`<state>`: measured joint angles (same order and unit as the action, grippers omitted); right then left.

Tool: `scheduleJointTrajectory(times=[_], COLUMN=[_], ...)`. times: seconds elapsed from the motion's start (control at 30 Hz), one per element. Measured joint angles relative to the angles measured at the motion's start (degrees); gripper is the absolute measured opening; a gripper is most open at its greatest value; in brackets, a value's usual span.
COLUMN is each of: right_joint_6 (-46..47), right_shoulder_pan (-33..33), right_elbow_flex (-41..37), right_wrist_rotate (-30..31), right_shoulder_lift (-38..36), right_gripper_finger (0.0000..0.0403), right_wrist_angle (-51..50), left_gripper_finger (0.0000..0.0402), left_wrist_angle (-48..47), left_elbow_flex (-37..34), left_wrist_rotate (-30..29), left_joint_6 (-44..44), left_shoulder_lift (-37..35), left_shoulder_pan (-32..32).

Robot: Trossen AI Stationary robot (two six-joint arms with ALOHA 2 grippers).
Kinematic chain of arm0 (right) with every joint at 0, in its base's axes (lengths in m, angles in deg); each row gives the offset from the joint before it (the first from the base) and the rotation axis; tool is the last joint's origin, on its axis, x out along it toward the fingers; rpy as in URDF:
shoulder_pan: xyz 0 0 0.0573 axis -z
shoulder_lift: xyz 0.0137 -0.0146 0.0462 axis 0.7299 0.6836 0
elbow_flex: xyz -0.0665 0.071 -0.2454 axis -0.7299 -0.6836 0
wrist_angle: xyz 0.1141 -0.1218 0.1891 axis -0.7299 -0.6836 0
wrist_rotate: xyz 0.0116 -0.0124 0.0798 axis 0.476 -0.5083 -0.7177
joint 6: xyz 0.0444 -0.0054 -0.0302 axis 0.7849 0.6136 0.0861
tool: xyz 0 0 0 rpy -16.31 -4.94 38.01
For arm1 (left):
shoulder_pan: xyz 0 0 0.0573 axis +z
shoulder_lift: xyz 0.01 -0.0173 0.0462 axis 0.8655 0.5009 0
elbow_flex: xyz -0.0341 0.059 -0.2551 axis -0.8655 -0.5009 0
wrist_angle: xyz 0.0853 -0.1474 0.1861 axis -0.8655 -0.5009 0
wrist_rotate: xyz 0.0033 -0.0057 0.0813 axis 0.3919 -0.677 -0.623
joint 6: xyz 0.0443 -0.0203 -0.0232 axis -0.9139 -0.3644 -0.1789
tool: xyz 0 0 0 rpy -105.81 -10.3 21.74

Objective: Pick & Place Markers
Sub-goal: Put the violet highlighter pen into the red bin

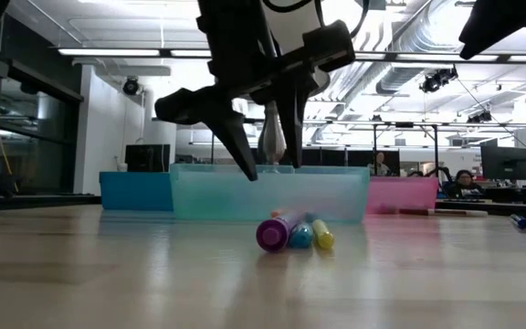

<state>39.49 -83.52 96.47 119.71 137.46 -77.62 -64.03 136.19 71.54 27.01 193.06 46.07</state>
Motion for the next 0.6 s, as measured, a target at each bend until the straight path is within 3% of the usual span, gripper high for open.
scheduleJointTrajectory(times=[0.6], right_joint_6=[0.03], right_shoulder_pan=[-0.16], right_elbow_flex=[0.00], right_wrist_rotate=[2.02], right_shoulder_lift=[0.01], right_gripper_finger=[0.0208], right_wrist_angle=[0.46], left_gripper_finger=[0.0193], left_wrist_angle=[2.13], left_elbow_flex=[0.13], left_wrist_rotate=[3.58], left_joint_6=[-2.36], left_shoulder_lift=[4.28], left_shoulder_pan=[1.13])
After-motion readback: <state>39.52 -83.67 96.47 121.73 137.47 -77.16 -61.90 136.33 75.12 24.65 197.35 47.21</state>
